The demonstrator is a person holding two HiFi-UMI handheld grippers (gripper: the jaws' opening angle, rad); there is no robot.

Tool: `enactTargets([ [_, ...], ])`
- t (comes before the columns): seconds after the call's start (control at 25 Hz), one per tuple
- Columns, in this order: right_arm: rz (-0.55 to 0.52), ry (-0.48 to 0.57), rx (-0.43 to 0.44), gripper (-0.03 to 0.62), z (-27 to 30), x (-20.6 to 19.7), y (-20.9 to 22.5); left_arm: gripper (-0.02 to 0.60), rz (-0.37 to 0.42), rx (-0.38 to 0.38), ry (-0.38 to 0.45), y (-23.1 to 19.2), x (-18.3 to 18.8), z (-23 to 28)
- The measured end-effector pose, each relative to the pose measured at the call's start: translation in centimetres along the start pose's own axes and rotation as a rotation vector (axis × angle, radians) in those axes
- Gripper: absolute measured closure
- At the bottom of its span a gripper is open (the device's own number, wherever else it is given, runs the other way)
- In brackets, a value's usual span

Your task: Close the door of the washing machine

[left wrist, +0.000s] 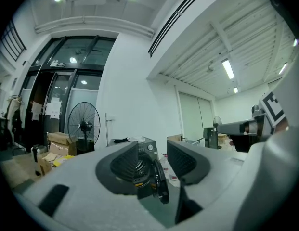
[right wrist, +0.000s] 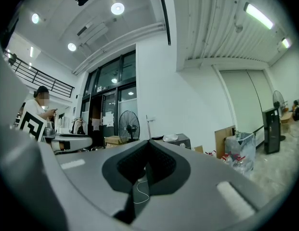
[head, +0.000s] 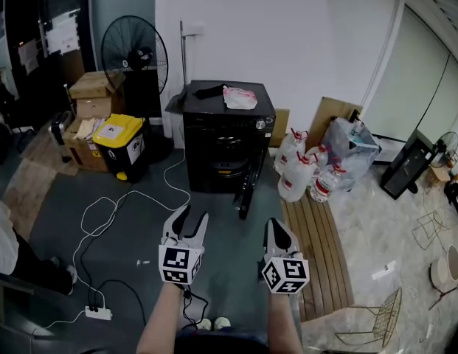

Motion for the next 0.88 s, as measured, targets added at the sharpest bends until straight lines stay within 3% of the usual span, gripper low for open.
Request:
enactTargets([
  [0.08,0.003,-0.002,-0.006,0.583,0.1,-0.1,0.1,0.347,-0.012,0.012,0.004,-0.3,-0.1,0.1],
  [0.16,0.006,-0.004,-0.012,0.583,0.2,-0.1,0.2,0.322,-0.018,0.016,0.003,-0.5,-0.1,0.2],
  [0.88,0.004,0.011,-0.096,0.583,1.6,-1.1,0.7,0.318,-0.029,-0.046,0.006,-2.8,-1.6,2.0],
])
Point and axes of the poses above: the fingertips, and each gripper's own axes: z forward along the fingers, y to its right, x out of its top, the point moved 5 cm from there along -z, backward along the fingers, and after that the axes turned 2 degrees about z, right-handed, at the moved point
